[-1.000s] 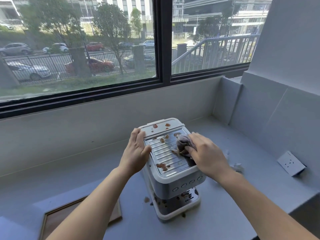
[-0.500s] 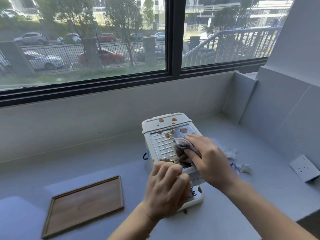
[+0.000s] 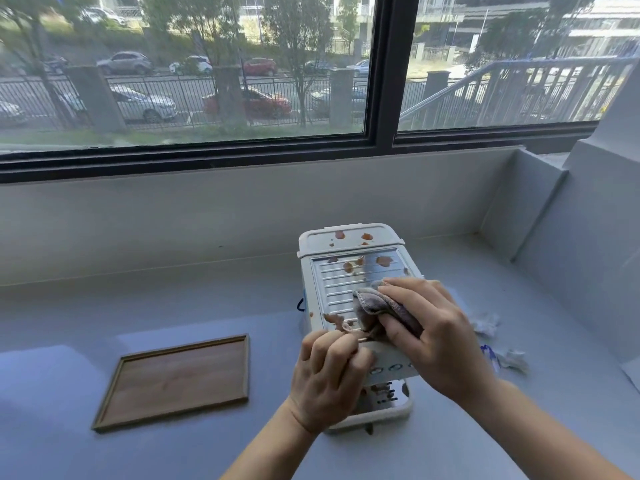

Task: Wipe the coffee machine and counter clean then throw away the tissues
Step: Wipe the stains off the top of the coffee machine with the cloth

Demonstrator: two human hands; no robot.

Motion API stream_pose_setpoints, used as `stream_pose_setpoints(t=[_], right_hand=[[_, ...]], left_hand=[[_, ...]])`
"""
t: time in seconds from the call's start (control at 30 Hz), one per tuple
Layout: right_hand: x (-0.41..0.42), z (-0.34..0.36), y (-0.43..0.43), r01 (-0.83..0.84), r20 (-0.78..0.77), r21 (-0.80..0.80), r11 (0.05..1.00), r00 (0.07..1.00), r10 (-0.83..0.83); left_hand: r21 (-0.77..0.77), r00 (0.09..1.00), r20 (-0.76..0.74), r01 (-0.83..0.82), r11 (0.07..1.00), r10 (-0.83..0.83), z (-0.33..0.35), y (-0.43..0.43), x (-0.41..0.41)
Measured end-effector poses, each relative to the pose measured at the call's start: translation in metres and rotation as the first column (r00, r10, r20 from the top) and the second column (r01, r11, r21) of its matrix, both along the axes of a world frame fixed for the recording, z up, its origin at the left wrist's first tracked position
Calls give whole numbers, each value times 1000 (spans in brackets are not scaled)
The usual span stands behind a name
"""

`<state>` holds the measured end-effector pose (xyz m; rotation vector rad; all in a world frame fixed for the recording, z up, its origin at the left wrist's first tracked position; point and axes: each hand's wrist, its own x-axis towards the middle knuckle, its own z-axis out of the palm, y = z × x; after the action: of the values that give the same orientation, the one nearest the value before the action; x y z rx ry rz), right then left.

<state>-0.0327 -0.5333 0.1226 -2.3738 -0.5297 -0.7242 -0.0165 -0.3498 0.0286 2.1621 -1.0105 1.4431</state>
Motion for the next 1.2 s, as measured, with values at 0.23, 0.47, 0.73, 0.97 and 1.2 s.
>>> stream_pose_setpoints(t=[0.23,0.47,0.73,0.97,1.2], right_hand=[[20,13,-5,16,-82,-113,994,996,-25],[14,10,10,-124,-105,-124,984,988,112],[20,17,23,-188,-147,53,981,970,194],[27,24,9,-307,-193,-205,929,944,269],[42,37,46,-240,-212,-102,965,953,215]], left_hand=[[-19,998,-45,-39,999,38,2,0,-5],[-30,995,-71,-72,997,70,3,-1,-11],[-38,990,-96,-109,993,105,-1,0,-22],[-15,986,-128,-108,994,105,2,4,-25],[-36,985,-129,-124,992,119,8,2,-28]])
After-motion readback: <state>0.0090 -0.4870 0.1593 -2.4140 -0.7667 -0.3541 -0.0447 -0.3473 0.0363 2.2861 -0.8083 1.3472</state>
